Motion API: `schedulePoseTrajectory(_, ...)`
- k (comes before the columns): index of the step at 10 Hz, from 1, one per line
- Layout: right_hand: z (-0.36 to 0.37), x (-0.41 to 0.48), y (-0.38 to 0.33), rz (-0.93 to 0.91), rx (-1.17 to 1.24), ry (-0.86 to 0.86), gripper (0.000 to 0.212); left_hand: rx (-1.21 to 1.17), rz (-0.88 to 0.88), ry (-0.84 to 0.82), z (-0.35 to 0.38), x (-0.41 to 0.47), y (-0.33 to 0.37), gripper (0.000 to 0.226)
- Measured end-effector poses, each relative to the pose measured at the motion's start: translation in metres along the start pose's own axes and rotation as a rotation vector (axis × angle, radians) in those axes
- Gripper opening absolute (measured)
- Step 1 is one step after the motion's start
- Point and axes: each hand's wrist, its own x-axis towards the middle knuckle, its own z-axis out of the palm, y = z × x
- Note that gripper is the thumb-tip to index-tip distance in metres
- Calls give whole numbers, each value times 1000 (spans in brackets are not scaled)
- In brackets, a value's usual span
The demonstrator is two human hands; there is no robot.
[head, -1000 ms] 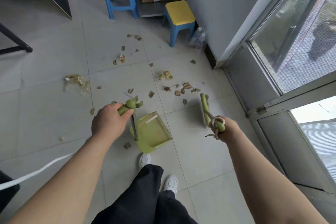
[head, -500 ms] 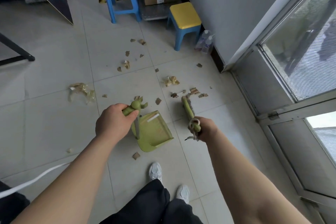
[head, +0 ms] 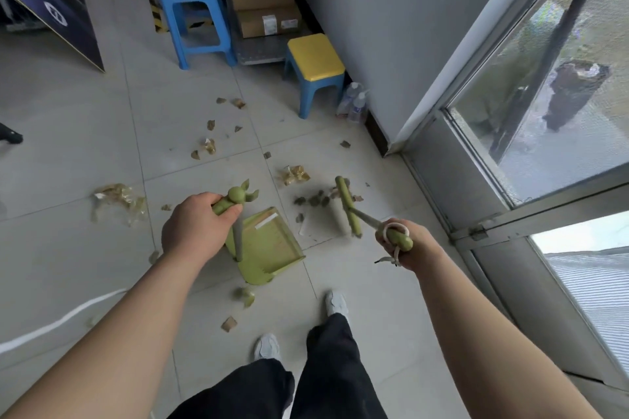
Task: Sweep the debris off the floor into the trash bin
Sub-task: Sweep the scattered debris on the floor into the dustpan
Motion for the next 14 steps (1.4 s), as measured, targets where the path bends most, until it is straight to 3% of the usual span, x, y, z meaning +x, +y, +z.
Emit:
schedulePoseTrajectory(3,-79,89,-1,87,98,98,16,-23,-95,46,35,26,56,24)
schedulePoseTrajectory(4,-96,128,-4,166,433,16,27,-35,-135,68,45,34,69,25)
schedulePoseTrajectory(5,-99,170,-1,234,493,51,25,-65,-176,90,56,37,78,25)
schedulePoseTrajectory(7,-57,185,-29,267,635,-85,30,-102,-244,109,63,32,82,25)
schedulePoseTrajectory(8,-32,168,-44,250,544,-220,6,-115,-293,128,60,26,80,26)
schedulePoseTrajectory(9,-10,148,-56,229,430,-284,18,-112,-323,149,55,20,75,26)
schedulePoseTrajectory(11,9,110,-66,181,424,-375,14,-80,-389,170,40,1,57,23)
schedulePoseTrajectory(12,0,104,-60,-82,8,-321,25,-64,-417,201,29,-13,40,26)
schedulePoseTrajectory(13,3,96,-51,-200,-88,-271,53,-66,-428,246,16,-29,17,32)
schedulePoseTrajectory(14,16,73,-40,-103,-134,-268,39,-73,-439,303,2,-43,-9,38)
